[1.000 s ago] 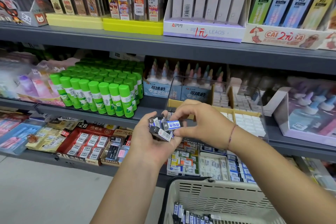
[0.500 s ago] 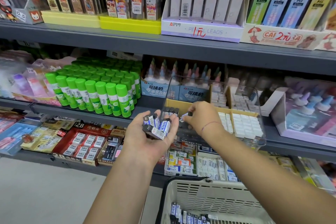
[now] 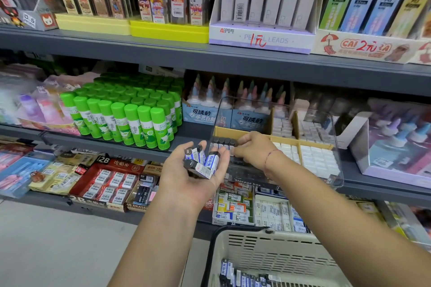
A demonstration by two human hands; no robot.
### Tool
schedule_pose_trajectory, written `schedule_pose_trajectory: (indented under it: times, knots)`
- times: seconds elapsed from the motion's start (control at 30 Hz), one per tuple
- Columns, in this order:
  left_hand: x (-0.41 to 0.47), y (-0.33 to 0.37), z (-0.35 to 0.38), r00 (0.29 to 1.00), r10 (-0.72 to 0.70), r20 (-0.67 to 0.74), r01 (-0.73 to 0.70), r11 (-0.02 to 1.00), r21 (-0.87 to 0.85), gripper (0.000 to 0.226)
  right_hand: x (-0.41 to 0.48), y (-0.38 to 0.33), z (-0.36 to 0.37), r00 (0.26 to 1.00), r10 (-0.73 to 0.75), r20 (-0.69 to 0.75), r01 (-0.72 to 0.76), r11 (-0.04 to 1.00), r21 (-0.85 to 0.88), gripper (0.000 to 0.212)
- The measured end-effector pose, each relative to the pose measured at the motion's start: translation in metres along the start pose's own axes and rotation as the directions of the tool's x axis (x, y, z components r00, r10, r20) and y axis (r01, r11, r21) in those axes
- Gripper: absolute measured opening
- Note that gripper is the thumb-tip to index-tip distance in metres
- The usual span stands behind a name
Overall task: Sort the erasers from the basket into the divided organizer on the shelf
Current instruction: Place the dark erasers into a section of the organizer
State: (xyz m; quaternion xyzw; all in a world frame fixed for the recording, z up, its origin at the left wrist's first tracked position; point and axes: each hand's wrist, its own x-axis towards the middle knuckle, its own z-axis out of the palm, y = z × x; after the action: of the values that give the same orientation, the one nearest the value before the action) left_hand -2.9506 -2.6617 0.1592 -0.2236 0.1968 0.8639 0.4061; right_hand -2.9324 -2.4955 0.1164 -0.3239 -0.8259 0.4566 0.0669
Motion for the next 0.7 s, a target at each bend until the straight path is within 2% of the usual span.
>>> schedule_pose_trajectory:
  times: [0.07,0.13,0.23,0.3,0.33,0.4,0.47,0.7]
  knots:
    - [-0.001,-0.001,0.000,1.000,-0.002,-0.004,0.002,1.000,0.011,0.021,-0.006,0.001,-0.005,1.000,-0.011,0.019,0.010,0.999,0.033,0.027]
    - [-0.002,-0.001,0.000,1.000,-0.006,0.000,0.006,1.000,0.008,0.020,-0.019,-0.002,-0.013,0.997,-0.081,-0.014,0.082,0.992,0.094,0.019]
    - [-0.001,-0.003,-0.001,1.000,-0.021,0.021,0.021,1.000,0.005,0.019,-0.046,-0.016,-0.025,0.941,-0.331,-0.062,0.337,0.921,0.194,0.010]
    - [-0.001,-0.005,-0.001,0.999,-0.027,0.043,0.027,1.000,0.010,0.018,-0.063,-0.025,-0.031,0.878,-0.479,0.000,0.475,0.870,0.133,0.012]
    - [0.000,-0.006,-0.001,0.998,-0.029,0.050,0.028,0.999,0.028,0.017,-0.068,-0.028,-0.032,0.860,-0.507,0.062,0.504,0.862,0.059,0.016]
    - [0.000,-0.008,-0.001,0.997,-0.046,0.066,0.041,0.996,0.084,0.018,-0.071,-0.029,-0.031,0.854,-0.496,0.156,0.512,0.854,-0.090,0.027]
    - [-0.001,-0.010,-0.001,0.994,-0.071,0.082,0.060,0.990,0.131,0.020,-0.069,-0.028,-0.029,0.867,-0.468,0.173,0.494,0.852,-0.174,0.033]
    - [0.000,-0.012,-0.003,0.991,-0.086,0.106,0.070,0.987,0.147,0.019,-0.065,-0.027,-0.032,0.853,-0.486,0.191,0.518,0.836,-0.182,0.031]
